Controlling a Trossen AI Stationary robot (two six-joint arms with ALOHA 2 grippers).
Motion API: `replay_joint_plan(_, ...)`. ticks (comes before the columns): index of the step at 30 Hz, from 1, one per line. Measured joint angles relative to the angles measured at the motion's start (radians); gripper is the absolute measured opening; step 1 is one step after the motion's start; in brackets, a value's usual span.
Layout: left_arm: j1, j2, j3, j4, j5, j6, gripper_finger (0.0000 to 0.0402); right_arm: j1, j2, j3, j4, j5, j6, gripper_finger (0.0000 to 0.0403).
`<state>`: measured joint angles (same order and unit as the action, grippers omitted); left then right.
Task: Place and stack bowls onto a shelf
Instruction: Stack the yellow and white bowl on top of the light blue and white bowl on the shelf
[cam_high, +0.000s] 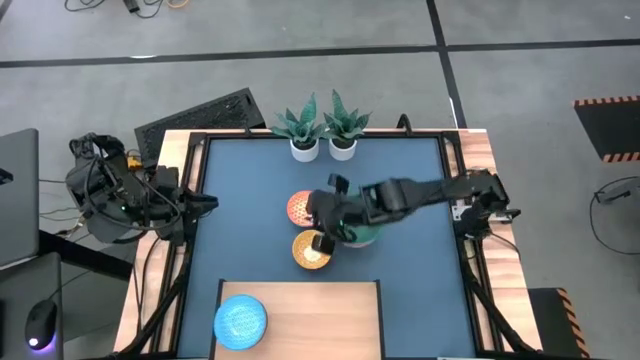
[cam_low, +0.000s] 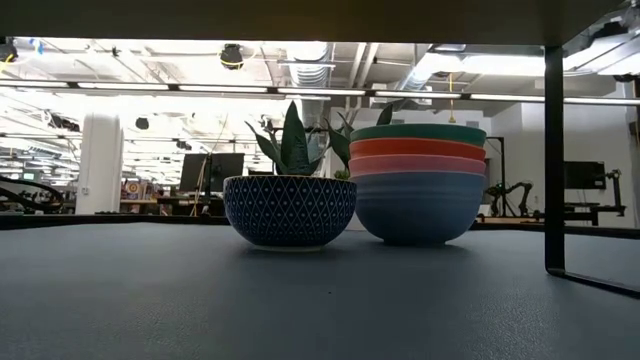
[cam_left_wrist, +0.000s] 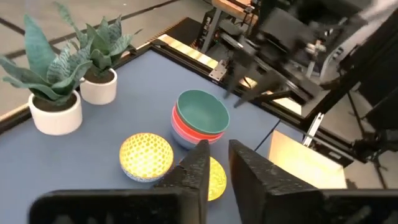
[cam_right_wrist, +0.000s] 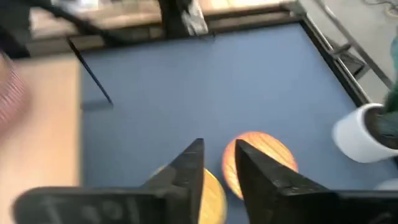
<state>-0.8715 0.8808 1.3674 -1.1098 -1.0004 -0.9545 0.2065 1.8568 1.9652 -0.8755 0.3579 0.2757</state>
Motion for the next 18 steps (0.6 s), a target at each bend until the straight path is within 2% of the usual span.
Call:
replay_joint_plan(4,0.0,0.008,0.0,-0.001,-0.003,0.045,0.0089,-0.066,0.037,0.0,-0.032,-0.146,-0.164,0.0192)
replay_joint_plan(8,0.0,0.01,0.0,-0.01,-0.037,0.019,0.0119,-0.096,0.117,-0.002,0.003,-0.21,-0.246,0.0233)
replay_joint_plan(13,0.009,0.025,0.0,-0.032,0.0,-0.033,0.013,-0.089,0.203,-0.003,-0.036,-0.23,-0.361,0.0234)
replay_joint_plan(15,0.029,0.036,0.0,-0.031,0.008,-0.062,0.013,-0.08,0.209,-0.003,-0.076,-0.233,-0.353,0.0228)
replay_joint_plan(18,0.101,0.069,0.0,-0.031,0.078,-0.068,0.013,-0.07,0.16,-0.003,-0.175,-0.233,-0.29,0.0221)
